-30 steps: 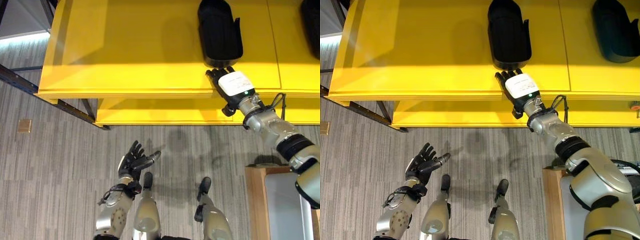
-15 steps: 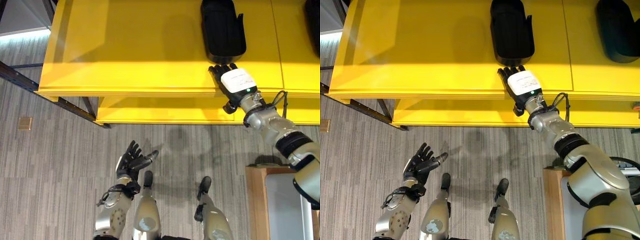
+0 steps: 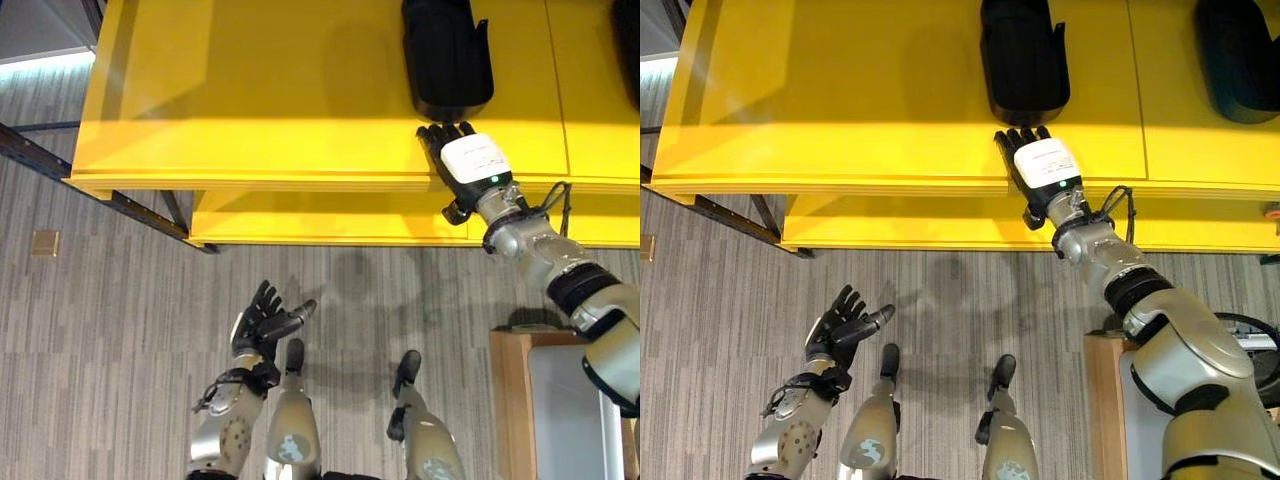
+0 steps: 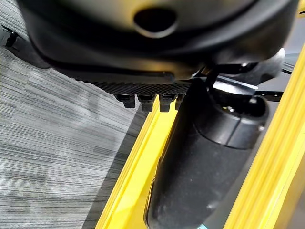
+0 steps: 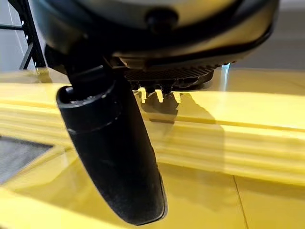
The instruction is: Move parts from the plastic box to the shelf.
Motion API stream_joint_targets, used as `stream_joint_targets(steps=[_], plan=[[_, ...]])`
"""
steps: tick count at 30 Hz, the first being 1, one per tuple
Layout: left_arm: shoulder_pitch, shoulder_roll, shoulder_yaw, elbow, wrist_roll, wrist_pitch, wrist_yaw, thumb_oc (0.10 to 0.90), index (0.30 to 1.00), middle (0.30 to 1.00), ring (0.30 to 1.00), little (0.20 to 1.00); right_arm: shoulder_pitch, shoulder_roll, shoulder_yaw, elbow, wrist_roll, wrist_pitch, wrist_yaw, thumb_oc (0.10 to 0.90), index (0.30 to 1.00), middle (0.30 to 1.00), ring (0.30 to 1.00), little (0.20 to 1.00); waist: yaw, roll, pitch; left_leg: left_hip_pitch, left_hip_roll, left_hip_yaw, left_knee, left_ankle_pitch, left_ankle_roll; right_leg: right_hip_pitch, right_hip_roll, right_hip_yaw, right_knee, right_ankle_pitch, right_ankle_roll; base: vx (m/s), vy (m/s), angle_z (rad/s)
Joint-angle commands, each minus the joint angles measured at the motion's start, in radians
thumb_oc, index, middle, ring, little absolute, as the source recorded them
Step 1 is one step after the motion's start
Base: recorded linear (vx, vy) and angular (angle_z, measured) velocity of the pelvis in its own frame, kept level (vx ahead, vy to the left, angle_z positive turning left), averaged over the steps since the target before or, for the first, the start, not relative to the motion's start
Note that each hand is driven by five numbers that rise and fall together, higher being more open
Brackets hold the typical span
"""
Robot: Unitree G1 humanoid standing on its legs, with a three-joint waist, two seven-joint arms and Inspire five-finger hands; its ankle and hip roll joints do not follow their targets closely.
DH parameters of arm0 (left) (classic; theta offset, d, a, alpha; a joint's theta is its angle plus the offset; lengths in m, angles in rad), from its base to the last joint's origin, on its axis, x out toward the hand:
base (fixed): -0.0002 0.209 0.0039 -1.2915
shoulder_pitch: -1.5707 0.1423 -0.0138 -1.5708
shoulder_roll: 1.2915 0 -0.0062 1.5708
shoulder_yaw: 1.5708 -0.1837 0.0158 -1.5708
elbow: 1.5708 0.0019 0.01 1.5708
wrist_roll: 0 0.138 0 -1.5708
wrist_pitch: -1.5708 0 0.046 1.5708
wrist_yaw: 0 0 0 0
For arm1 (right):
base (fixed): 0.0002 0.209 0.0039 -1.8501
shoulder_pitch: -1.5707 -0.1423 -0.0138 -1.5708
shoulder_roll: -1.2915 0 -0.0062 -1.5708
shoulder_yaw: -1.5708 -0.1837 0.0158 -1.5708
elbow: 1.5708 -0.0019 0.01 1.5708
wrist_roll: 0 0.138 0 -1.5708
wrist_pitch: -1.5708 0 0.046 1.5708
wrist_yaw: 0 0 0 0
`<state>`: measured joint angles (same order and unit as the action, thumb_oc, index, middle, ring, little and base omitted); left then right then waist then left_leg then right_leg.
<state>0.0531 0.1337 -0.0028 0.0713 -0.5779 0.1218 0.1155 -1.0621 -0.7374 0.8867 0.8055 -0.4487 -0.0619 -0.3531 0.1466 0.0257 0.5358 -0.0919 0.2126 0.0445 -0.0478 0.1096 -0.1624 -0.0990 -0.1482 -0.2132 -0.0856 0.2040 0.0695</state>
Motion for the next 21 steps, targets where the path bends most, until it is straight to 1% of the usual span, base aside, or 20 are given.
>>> stream_joint_targets(steps=[1, 2, 3, 4, 5, 6, 7, 8, 9, 12, 13, 15, 16, 17, 18, 21], plan=[[0.008, -0.018, 0.004, -0.115, 0.002, -0.089, -0.007, 0.900, 1.000, 1.000, 1.000, 1.000, -0.031, -0.010, -0.059, -0.094, 0.016, 0.002, -0.013, 0.900, 1.000, 1.000, 1.000, 1.000, 0.003, -0.003, -0.016, -0.001, -0.008, 0.056, 0.005, -0.018, 0.047, 0.071, -0.076, 0.035, 0.082, -0.059, -0.002, -0.07, -0.005, 0.01], [-0.004, -0.031, 0.016, -0.110, 0.007, -0.089, -0.005, 0.900, 1.000, 1.000, 1.000, 1.000, 0.144, 0.054, -0.207, -0.153, 0.108, 0.013, 0.030, 0.900, 1.000, 1.000, 1.000, 1.000, -0.008, -0.006, -0.016, -0.005, -0.009, 0.056, 0.008, -0.009, 0.049, 0.064, -0.076, 0.035, 0.086, -0.051, -0.005, -0.03, -0.007, 0.01], [0.003, -0.027, 0.013, -0.109, 0.007, -0.089, -0.005, 0.900, 1.000, 1.000, 1.000, 1.000, 0.155, 0.054, -0.211, -0.159, 0.107, 0.016, 0.032, 0.900, 1.000, 1.000, 1.000, 1.000, -0.006, -0.006, -0.016, 0.010, -0.008, 0.057, 0.005, -0.018, 0.047, 0.079, -0.076, 0.034, 0.085, -0.060, -0.004, -0.05, -0.002, 0.01], [-0.003, -0.034, 0.024, -0.108, 0.010, -0.087, -0.005, 0.900, 1.000, 1.000, 1.000, 1.000, 0.216, 0.077, -0.261, -0.203, 0.139, 0.026, 0.045, 0.900, 1.000, 1.000, 1.000, 1.000, -0.013, -0.009, -0.016, 0.006, -0.009, 0.057, 0.006, -0.009, 0.049, 0.071, -0.076, 0.037, 0.086, -0.051, -0.005, 0.00, 0.000, 0.00], [0.000, -0.035, 0.031, -0.103, 0.016, -0.083, -0.007, 0.900, 1.000, 1.000, 1.000, 1.000, 0.283, 0.099, -0.288, -0.242, 0.146, 0.043, 0.067, 0.900, 1.000, 1.000, 1.000, 1.000, -0.020, -0.013, -0.016, 0.029, -0.009, 0.061, 0.002, -0.017, 0.048, 0.089, -0.076, 0.038, 0.087, -0.061, -0.003, 0.00, -0.001, -0.05], [0.001, -0.033, 0.036, -0.104, 0.025, -0.080, -0.011, 0.900, 1.000, 1.000, 1.000, 1.000, 0.316, 0.109, -0.300, -0.260, 0.148, 0.046, 0.080, 0.900, 1.000, 1.000, 1.000, 1.000, -0.026, -0.013, -0.016, 0.041, -0.009, 0.063, -0.001, -0.016, 0.048, 0.097, -0.075, 0.039, 0.087, -0.062, -0.003, -0.01, -0.006, -0.05], [-0.004, -0.033, 0.044, -0.110, 0.032, -0.075, -0.013, 0.900, 1.000, 1.000, 1.000, 1.000, 0.372, 0.123, -0.345, -0.303, 0.165, 0.056, 0.087, 0.900, 1.000, 1.000, 1.000, 1.000, -0.034, -0.018, -0.016, 0.038, -0.010, 0.062, 0.002, -0.005, 0.050, 0.090, -0.076, 0.039, 0.089, -0.054, -0.004, 0.00, 0.000, 0.00], [0.002, -0.030, 0.046, -0.110, 0.035, -0.072, -0.014, 0.900, 1.000, 1.000, 1.000, 1.000, 0.407, 0.122, -0.359, -0.322, 0.164, 0.062, 0.096, 0.900, 1.000, 1.000, 1.000, 1.000, -0.038, -0.019, -0.016, 0.060, -0.010, 0.063, -0.002, -0.013, 0.049, 0.109, -0.076, 0.039, 0.088, -0.064, -0.002, -0.06, -0.024, 0.00], [-0.005, -0.027, 0.059, -0.107, 0.044, -0.066, -0.017, 0.900, 1.000, 1.000, 1.000, 1.000, 0.481, 0.121, -0.415, -0.399, 0.164, 0.070, 0.114, 0.900, 1.000, 1.000, 1.000, 1.000, -0.052, -0.024, -0.016, 0.076, -0.012, 0.063, -0.001, -0.002, 0.053, 0.116, -0.078, 0.041, 0.091, -0.059, -0.004, 0.00, 0.000, 0.00], [-0.006, -0.026, 0.067, -0.097, 0.058, -0.062, -0.026, 0.900, 1.000, 1.000, 1.000, 1.000, 0.558, 0.105, -0.470, -0.481, 0.150, 0.077, 0.133, 0.900, 1.000, 1.000, 1.000, 1.000, -0.072, -0.024, -0.016, 0.128, -0.014, 0.069, -0.008, 0.003, 0.057, 0.157, -0.074, 0.035, 0.085, -0.066, -0.006, -0.02, -0.013, -0.01], [-0.005, -0.026, 0.065, -0.097, 0.058, -0.062, -0.026, 0.900, 1.000, 1.000, 1.000, 1.000, 0.561, 0.104, -0.472, -0.484, 0.150, 0.079, 0.134, 0.900, 1.000, 1.000, 1.000, 1.000, -0.071, -0.023, -0.016, 0.130, -0.014, 0.069, -0.010, 0.003, 0.057, 0.159, -0.074, 0.035, 0.083, -0.066, -0.006, -0.01, -0.018, -0.03], [-0.009, -0.031, 0.068, -0.086, 0.069, -0.059, -0.028, 0.900, 1.000, 1.000, 1.000, 1.000, 0.614, 0.096, -0.531, -0.548, 0.158, 0.080, 0.139, 0.900, 1.000, 1.000, 1.000, 1.000, -0.088, -0.024, -0.016, 0.177, -0.013, 0.074, -0.022, 0.006, 0.061, 0.193, -0.068, 0.037, 0.076, -0.070, -0.008, 0.00, -0.027, 0.00], [-0.008, -0.035, 0.074, -0.071, 0.078, -0.056, -0.035, 0.900, 1.000, 1.000, 1.000, 1.000, 0.674, 0.086, -0.586, -0.614, 0.169, 0.083, 0.154, 0.900, 1.000, 1.000, 1.000, 1.000, -0.107, -0.023, -0.016, 0.222, -0.012, 0.079, -0.030, 0.007, 0.064, 0.229, -0.062, 0.038, 0.071, -0.075, -0.010, -0.03, -0.067, -0.03], [-0.014, -0.039, 0.074, -0.062, 0.083, -0.055, -0.038, 0.900, 1.000, 1.000, 1.000, 1.000, 0.694, 0.086, -0.613, -0.656, 0.174, 0.080, 0.155, 0.900, 1.000, 1.000, 1.000, 1.000, -0.120, -0.023, -0.016, 0.241, -0.009, 0.082, -0.030, 0.012, 0.066, 0.245, -0.058, 0.040, 0.069, -0.076, -0.011, -0.01, -0.055, -0.06], [-0.011, -0.041, 0.073, -0.059, 0.084, -0.052, -0.039, 0.900, 1.000, 1.000, 1.000, 1.000, 0.718, 0.079, -0.627, -0.687, 0.170, 0.081, 0.164, 0.900, 1.000, 1.000, 1.000, 1.000, -0.128, -0.021, -0.023, 0.254, -0.009, 0.082, -0.032, 0.011, 0.068, 0.255, -0.054, 0.041, 0.067, -0.078, -0.012, -0.01, -0.062, -0.12], [0.002, -0.054, 0.071, -0.044, 0.094, -0.048, -0.047, 0.900, 1.000, 1.000, 1.000, 1.000, 0.801, 0.098, -0.685, -0.783, 0.213, 0.075, 0.179, 0.900, 1.000, 1.000, 1.000, 1.000, -0.154, -0.012, -0.081, 0.270, -0.001, 0.089, -0.039, 0.014, 0.074, 0.265, -0.037, 0.044, 0.054, -0.085, -0.014, 0.02, -0.064, -0.13]])
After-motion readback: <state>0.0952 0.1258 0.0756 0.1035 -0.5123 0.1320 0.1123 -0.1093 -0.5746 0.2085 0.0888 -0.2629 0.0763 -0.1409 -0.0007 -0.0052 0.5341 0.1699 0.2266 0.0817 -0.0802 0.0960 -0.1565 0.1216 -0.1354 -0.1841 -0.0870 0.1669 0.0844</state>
